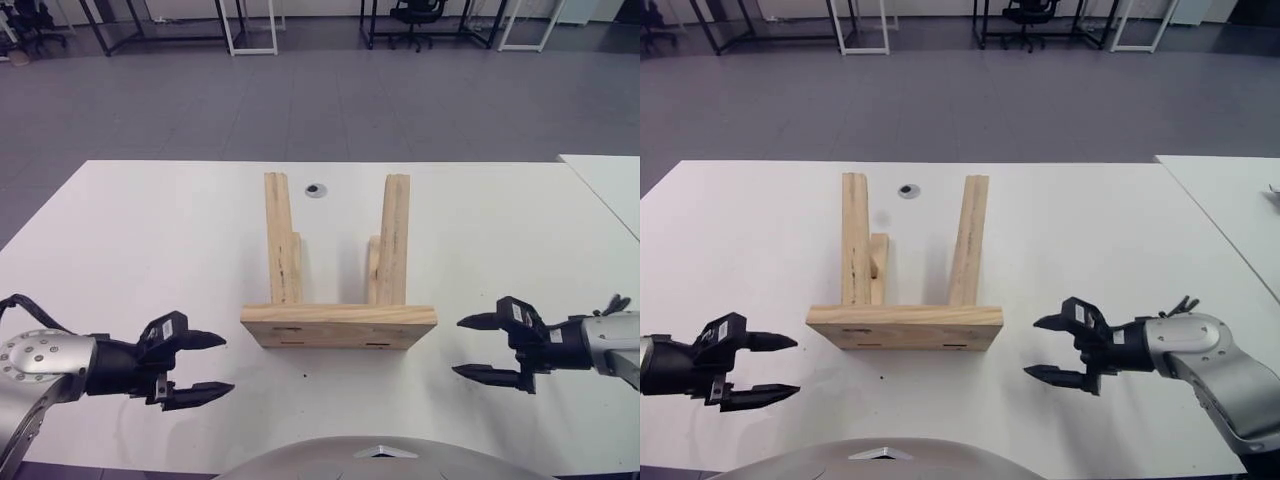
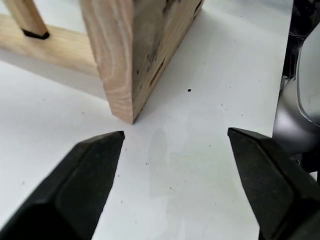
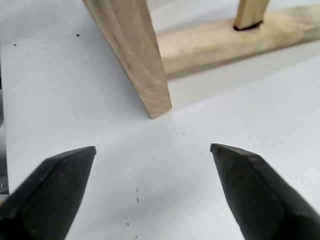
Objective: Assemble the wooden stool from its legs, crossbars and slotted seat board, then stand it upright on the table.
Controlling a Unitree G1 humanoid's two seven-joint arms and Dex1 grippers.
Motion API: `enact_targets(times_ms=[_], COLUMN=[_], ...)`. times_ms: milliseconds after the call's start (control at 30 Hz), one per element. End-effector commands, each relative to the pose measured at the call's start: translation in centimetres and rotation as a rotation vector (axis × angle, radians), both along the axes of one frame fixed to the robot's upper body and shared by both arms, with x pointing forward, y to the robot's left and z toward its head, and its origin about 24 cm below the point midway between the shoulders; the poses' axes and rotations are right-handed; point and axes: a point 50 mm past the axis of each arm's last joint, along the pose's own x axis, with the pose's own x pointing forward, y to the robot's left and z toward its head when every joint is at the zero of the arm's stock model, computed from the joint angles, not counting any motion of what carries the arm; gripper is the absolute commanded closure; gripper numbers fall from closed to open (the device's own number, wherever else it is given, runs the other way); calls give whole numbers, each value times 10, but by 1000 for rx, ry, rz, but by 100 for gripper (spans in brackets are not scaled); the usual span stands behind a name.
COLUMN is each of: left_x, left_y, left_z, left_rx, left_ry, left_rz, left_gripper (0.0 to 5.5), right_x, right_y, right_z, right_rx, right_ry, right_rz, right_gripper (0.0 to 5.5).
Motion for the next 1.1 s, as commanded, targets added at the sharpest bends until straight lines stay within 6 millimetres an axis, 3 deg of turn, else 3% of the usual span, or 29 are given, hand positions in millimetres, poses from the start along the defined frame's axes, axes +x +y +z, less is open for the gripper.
enact_targets(times_ms=[33, 167, 433, 533, 667, 833, 933, 1000, 1033, 1100], left_x=[22, 38, 62, 58, 55, 60, 61, 56, 54, 50], left_y=[-15, -28, -25, -36, -46, -43, -56, -62, -61, -58], left_z=[-1, -12, -13, -12, -14, -10, 24, 66, 84, 117], left_rx=[8, 16, 37, -33, -83, -78, -243, -431, -530, -697], left_ry=[-71, -87, -165, -144, -125, -157, -234, -238, -193, -76], left_rz=[-83, -158, -147, -194, -231, -217, -225, -242, -244, -279], left_gripper=[167, 165, 286, 337, 398, 400, 400, 400, 400, 400], right_x=[15, 20, 31, 35, 36, 36, 36, 38, 34, 18], right_y=[26, 38, 41, 43, 47, 47, 49, 45, 40, 34], right_z=[4, -7, -25, -25, -23, -15, 22, 81, 114, 159], right_rx=[106, 106, 49, 51, 78, 115, 217, 396, 484, 591], right_ry=[-44, -8, -45, -59, -69, -81, -133, -146, -114, 9], right_rz=[105, 156, 150, 157, 175, 172, 210, 239, 295, 438], right_gripper=[120, 188, 325, 381, 393, 393, 393, 393, 393, 393])
